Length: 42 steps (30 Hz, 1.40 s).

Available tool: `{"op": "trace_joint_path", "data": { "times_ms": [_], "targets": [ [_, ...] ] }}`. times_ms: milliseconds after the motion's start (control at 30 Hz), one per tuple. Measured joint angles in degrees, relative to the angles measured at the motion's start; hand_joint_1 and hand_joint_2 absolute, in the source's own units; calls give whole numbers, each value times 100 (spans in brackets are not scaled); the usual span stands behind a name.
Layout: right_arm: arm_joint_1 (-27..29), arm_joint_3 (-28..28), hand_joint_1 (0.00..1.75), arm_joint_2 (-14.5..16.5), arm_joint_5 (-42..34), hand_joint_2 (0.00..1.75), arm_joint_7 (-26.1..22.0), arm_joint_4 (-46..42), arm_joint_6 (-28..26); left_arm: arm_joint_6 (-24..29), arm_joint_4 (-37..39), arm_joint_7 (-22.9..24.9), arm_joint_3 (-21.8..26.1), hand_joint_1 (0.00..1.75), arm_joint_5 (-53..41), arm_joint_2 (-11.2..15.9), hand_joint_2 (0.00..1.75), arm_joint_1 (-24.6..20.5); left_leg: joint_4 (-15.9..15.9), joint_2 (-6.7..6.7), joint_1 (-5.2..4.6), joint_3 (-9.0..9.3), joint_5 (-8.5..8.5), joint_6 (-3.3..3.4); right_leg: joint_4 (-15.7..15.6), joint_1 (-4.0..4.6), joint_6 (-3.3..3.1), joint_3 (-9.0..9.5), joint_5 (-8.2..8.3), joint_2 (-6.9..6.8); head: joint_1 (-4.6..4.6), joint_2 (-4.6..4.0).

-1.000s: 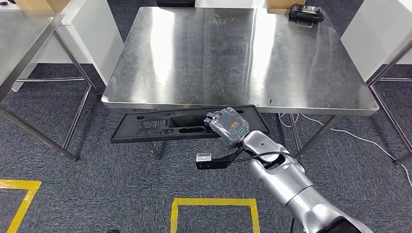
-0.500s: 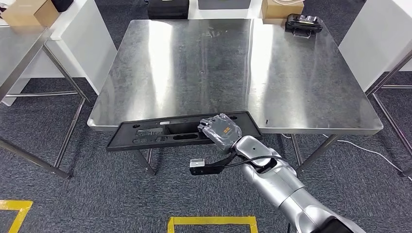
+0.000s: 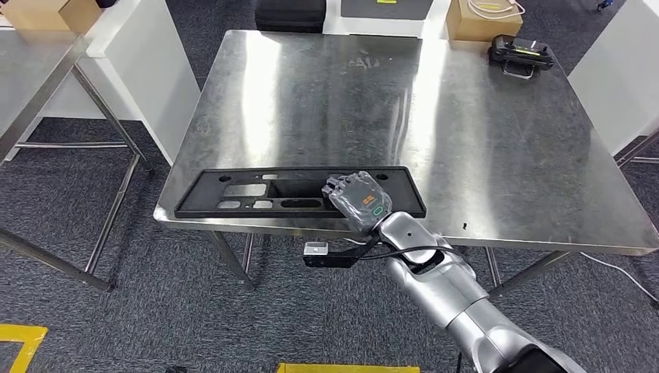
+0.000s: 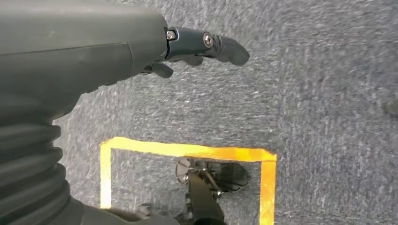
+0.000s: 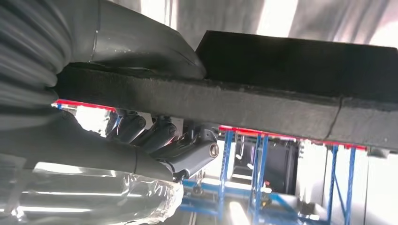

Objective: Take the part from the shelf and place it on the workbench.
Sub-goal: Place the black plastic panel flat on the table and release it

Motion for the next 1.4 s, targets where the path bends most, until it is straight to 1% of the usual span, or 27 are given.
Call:
{"op": "trace_joint_path", "data": {
  "times_ms": [33, 67, 100, 133, 167, 200, 267, 300, 333, 367, 400, 433, 467, 500, 533, 567, 600, 633, 667, 700, 733, 767, 900, 1000, 1167, 1267, 1400],
  "targets": [
    [24, -5, 171, -7, 19, 175, 10, 5, -5, 2, 1, 9, 1, 0, -2, -4, 175, 7, 0, -22, -26, 33, -23, 2, -291, 20, 38, 26, 235, 0, 0, 0],
    [36, -13, 171, -11, 32, 175, 16, 7, -16, 2, 2, 15, 3, 0, -6, -11, 175, 13, 0, -37, -49, 63, -44, 3, -722, 44, 56, 118, 522, -3, 1, 0],
    [39, -23, 171, -11, 39, 175, 21, 7, -31, 2, 3, 20, 5, 0, -8, -18, 175, 13, 12, -53, -81, 84, -65, -4, -1124, 68, 44, 240, 786, 2, -1, 0],
    [37, -35, 171, -11, 46, 175, 26, 6, -43, 2, 4, 21, 9, 0, -10, -23, 175, 12, 25, -68, -102, 96, -87, -16, -1415, 83, 0, 335, 979, 9, -2, 0],
    [36, -49, 171, -11, 56, 175, 36, 5, -54, 2, 5, 22, 13, 0, -12, -27, 175, 10, 39, -81, -114, 102, -105, -32, -1563, 94, -55, 391, 1085, 15, -4, 0],
    [32, -58, 171, -10, 73, 175, 52, 5, -60, 2, 5, 24, 16, 0, -13, -27, 175, 9, 51, -93, -122, 105, -121, -52, -1587, 98, -108, 416, 1124, 24, -3, 0],
    [11, -70, 171, 2, 122, 175, 99, 3, -63, 3, 3, 28, 22, 0, -16, -16, 175, 10, 81, -93, -110, 94, -157, -95, -1614, 60, -192, 448, 1148, 25, -1, 0],
    [-7, -81, 171, 13, 145, 175, 130, 2, -65, 3, 1, 29, 25, 0, -19, -11, 175, 11, 172, -74, -102, 57, -231, -131, -1633, 30, -232, 479, 1157, 21, -6, 0],
    [-27, -96, 171, 25, 163, 175, 159, 1, -67, 4, -1, 29, 29, 0, -22, -5, 175, 10, 370, -44, -85, -25, -360, -176, -1652, -1, -263, 514, 1163, 18, -17, 0],
    [-47, -112, 171, 33, 175, 175, 184, 1, -69, 4, -2, 29, 36, 0, -25, 0, 175, 9, 694, -7, -52, -164, -541, -230, -1659, -15, -285, 543, 1163, 15, -24, 0],
    [-66, -128, 171, 37, 183, 175, 200, 1, -72, 4, -1, 28, 45, 0, -28, -5, 175, 8, 1103, 29, -13, -340, -741, -283, -1660, -21, -302, 561, 1156, 11, -36, 0],
    [-80, -140, 171, 38, 192, 175, 210, 2, -73, 4, -1, 28, 58, 0, -32, -5, 175, 8, 1494, 58, 34, -521, -892, -329, -1659, -22, -306, 572, 1151, 12, -37, 0],
    [-89, -150, 171, 37, 205, 175, 226, 3, -74, 0, -1, 28, 70, 0, -34, -4, 175, 8, 1748, 79, 79, -646, -956, -369, -1656, -23, -303, 581, 1144, 15, -38, 0],
    [-93, -163, 171, 36, 224, 175, 250, 4, -76, -8, -2, 26, 81, 0, -36, 2, 175, 9, 1773, 93, 127, -662, -901, -410, -1651, -32, -301, 593, 1131, 19, -40, 0],
    [-100, -182, 171, 33, 243, 175, 287, 7, -79, -16, -2, 18, 88, 0, -37, 11, 175, 9, 1562, 104, 176, -560, -741, -462, -1639, -46, -296, 610, 1110, 24, -39, 0],
    [-123, -214, 171, 28, 259, 175, 335, 13, -85, -24, -2, 5, 93, 0, -39, 22, 175, 9, 1166, 116, 228, -360, -516, -530, -1611, -60, -280, 628, 1077, 29, -39, 0],
    [-168, -261, 171, 14, 279, 175, 386, 26, -104, -30, 2, -9, 97, 0, -42, 22, 175, 7, 773, 115, 258, -132, -377, -632, -1572, -51, -256, 627, 1037, 33, -44, 0],
    [-240, -324, 171, -14, 313, 175, 439, 51, -138, -32, 5, -23, 102, 0, -47, 22, 175, 3, 468, 113, 276, 37, -282, -676, -1520, -32, -226, 613, 1000, 36, -53, 0],
    [-333, -396, 171, -53, 367, 175, 489, 91, -191, -33, 8, -32, 108, 0, -51, 21, 175, -1, 296, 106, 272, 133, -267, -664, -1480, -6, -192, 583, 975, 37, -60, 0],
    [-440, -469, 171, -103, 455, 175, 543, 148, -259, -34, 11, -37, 115, 0, -56, 17, 175, -4, 261, 93, 249, 157, -312, -627, -1459, 27, -166, 549, 964, 35, -66, 0],
    [-553, -540, 171, -161, 574, 175, 615, 231, -328, -33, 10, -43, 123, 0, -65, 23, 175, -4, 254, 88, 229, 139, -303, -547, -1453, 37, -151, 533, 963, 27, -64, 0],
    [-668, -604, 171, -219, 725, 175, 712, 337, -397, -32, 10, -48, 131, 0, -77, 25, 175, 0, 256, 80, 199, 130, -311, -504, -1462, 45, -140, 523, 966, 17, -60, 0],
    [-1151, -830, 171, -478, 1190, 175, 1041, 940, -547, 28, 10, -122, 166, 0, -113, 33, 175, 10, 260, 57, 109, 108, -305, -410, -1473, 22, -56, 527, 971, -14, -59, 0],
    [-1432, -994, 171, -633, 1228, 175, 1018, 1343, -593, 68, 10, -182, 197, 0, -114, 34, 175, 11, 260, 53, 81, 100, -300, -375, -1481, -1, -32, 527, 981, -22, -56, 0],
    [-1628, -1112, 171, -752, 1263, 175, 1061, 1714, -652, 84, 10, -303, 262, 0, -59, 34, 175, 9, 261, 57, 58, 98, -295, -347, -1488, -19, -11, 522, 994, -19, -59, 0],
    [-1801, -1206, 171, -869, 1223, 175, 1054, 2015, -658, 220, 10, -654, 384, 0, 145, 33, 175, 7, 262, 51, 53, 92, -283, -325, -1489, -27, 4, 518, 998, -29, -60, 0],
    [-2113, -1384, 171, -1123, 1130, 175, 815, 2419, -651, 843, 10, -1246, 618, 0, 360, 25, 175, 9, 262, 34, 51, 79, -273, -307, -1489, -29, 33, 516, 1002, -42, -58, 0]
  ]
}}
